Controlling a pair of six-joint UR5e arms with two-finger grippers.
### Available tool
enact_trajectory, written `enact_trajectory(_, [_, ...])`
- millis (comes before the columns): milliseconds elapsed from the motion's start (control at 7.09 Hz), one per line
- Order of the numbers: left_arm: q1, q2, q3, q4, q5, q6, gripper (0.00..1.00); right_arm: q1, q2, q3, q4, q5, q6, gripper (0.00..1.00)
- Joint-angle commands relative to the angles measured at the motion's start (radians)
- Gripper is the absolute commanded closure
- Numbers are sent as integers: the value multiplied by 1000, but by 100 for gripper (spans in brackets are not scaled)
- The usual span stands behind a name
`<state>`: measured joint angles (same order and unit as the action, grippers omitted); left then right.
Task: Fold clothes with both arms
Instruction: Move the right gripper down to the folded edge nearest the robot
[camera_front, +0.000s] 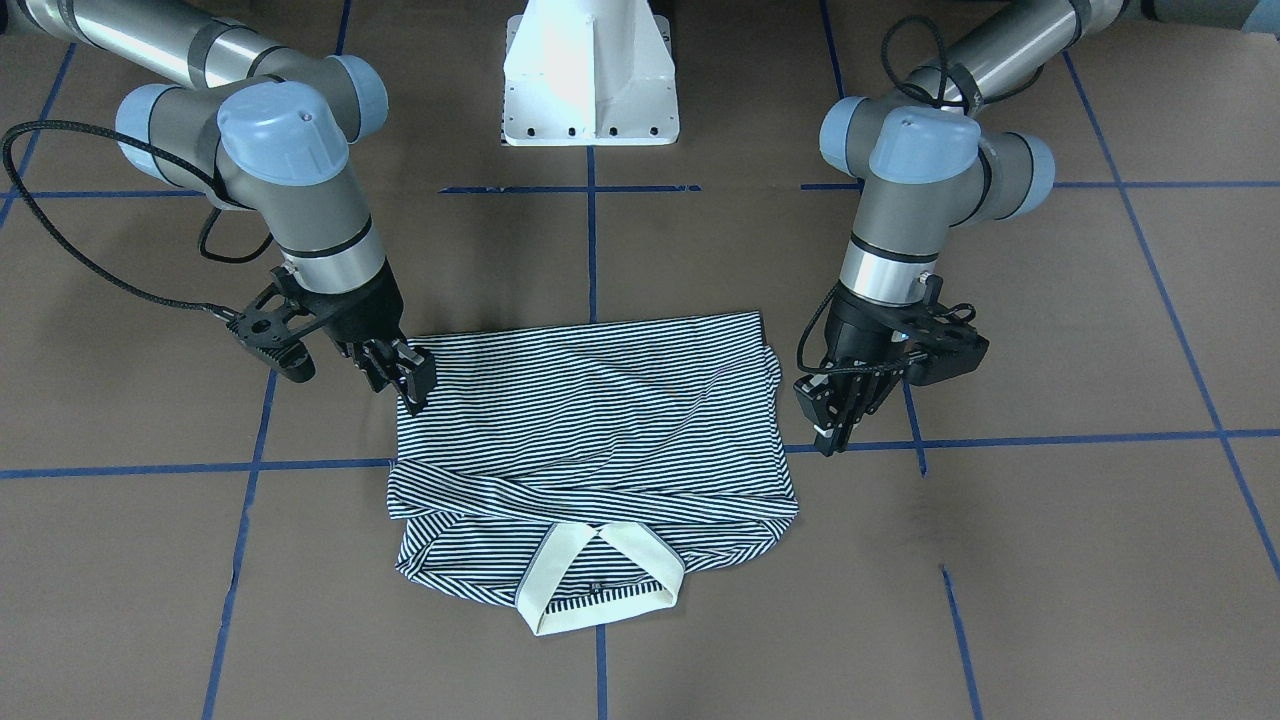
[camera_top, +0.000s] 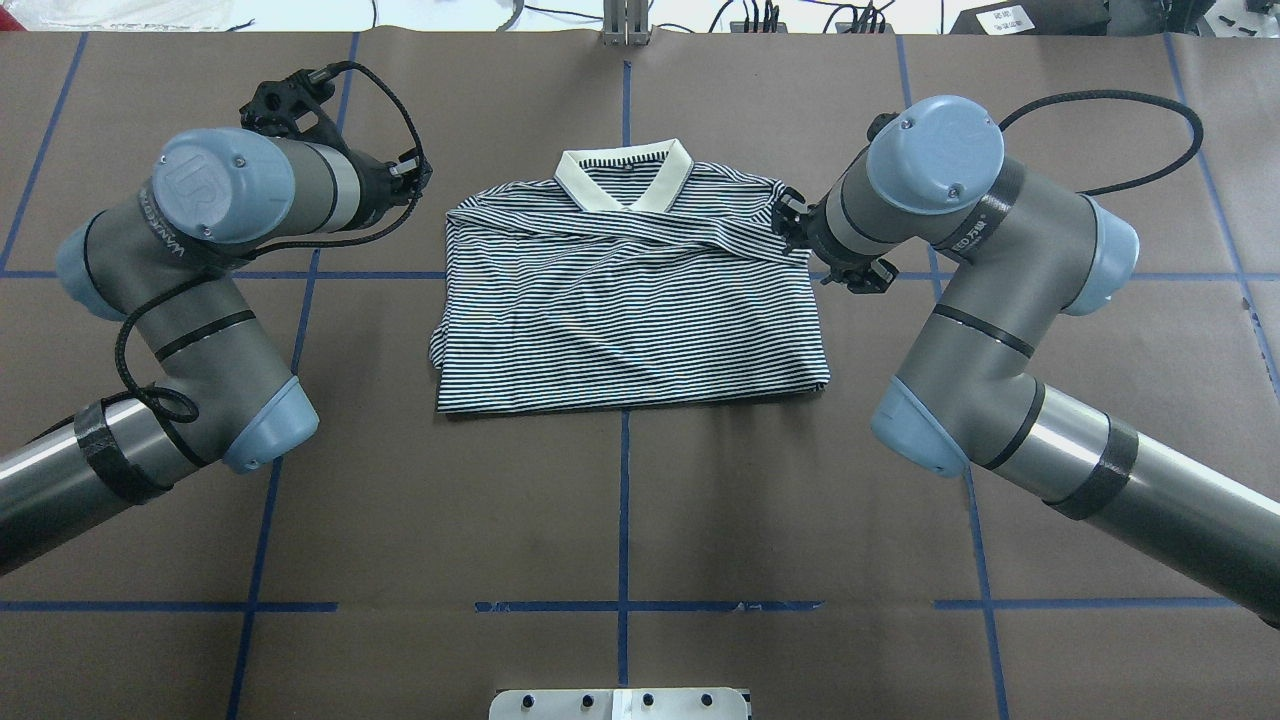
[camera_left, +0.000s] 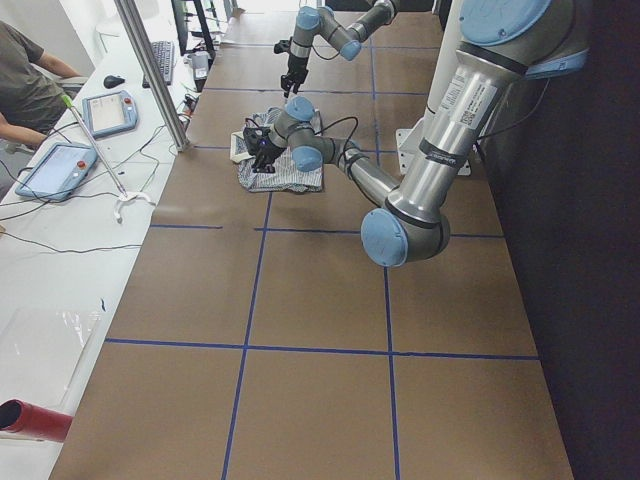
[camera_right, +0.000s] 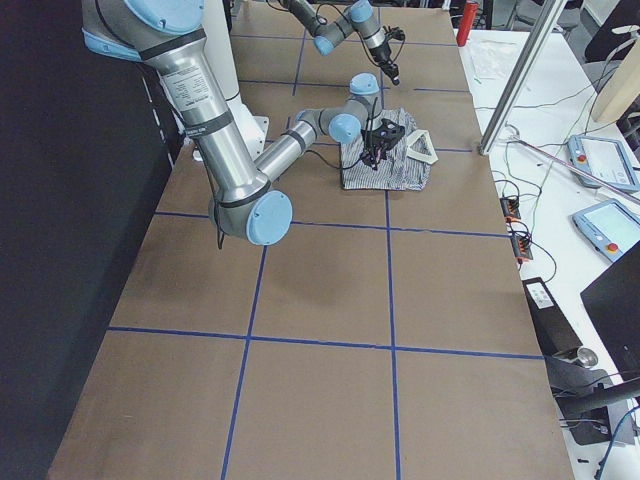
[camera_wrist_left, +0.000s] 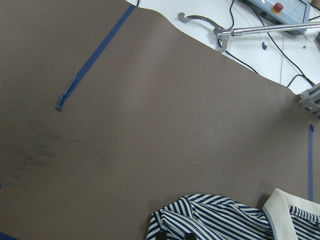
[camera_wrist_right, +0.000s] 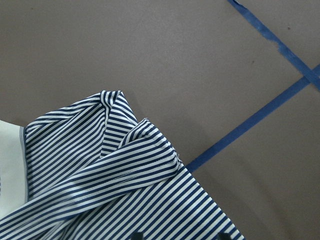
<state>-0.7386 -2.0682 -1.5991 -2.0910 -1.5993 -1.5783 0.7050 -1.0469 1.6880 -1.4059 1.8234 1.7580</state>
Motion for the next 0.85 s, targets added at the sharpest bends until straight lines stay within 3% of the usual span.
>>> enact_trajectory(0, [5, 17, -4, -3, 7, -14, 75, -91, -76, 73, 4, -7, 105, 41])
enact_trajectory(705, [5, 16, -30, 3, 33, -11, 75, -144, -120, 70, 5, -70, 198, 33])
